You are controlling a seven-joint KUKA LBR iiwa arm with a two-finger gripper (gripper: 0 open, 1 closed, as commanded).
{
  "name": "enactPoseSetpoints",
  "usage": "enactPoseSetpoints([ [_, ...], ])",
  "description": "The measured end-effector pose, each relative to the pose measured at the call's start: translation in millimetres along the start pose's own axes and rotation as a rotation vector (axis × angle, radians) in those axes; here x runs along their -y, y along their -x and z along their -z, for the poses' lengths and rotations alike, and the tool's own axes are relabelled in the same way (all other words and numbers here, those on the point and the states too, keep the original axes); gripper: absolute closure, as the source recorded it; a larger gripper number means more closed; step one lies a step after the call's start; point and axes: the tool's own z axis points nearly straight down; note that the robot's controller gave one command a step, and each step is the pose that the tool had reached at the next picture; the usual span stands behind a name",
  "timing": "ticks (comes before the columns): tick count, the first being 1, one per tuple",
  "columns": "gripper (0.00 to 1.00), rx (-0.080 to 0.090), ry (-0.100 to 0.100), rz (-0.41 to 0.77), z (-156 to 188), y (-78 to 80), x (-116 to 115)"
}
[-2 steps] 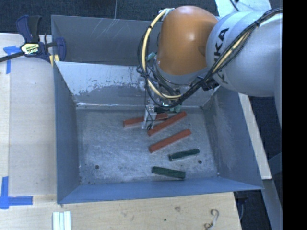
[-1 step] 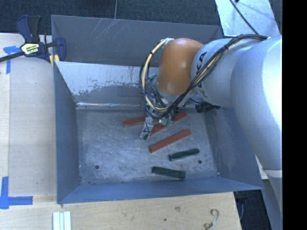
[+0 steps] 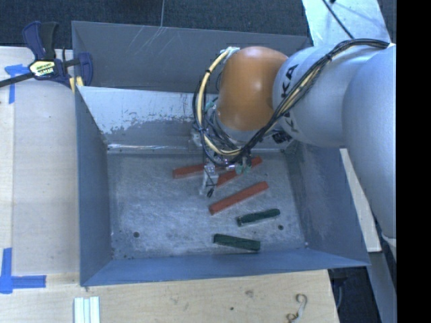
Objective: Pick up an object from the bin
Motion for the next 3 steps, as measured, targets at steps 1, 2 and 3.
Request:
enactPoseSetpoints([
  [1,0.00,0.004,0.000,0.024,20.1,12.1,5.5],
  [2,0.00,-0.004,0.000,-0.121,-31.7,9.4,0.3],
  [3,0.00,-0.004,0.000,-0.122,-31.7,9.4,0.7],
])
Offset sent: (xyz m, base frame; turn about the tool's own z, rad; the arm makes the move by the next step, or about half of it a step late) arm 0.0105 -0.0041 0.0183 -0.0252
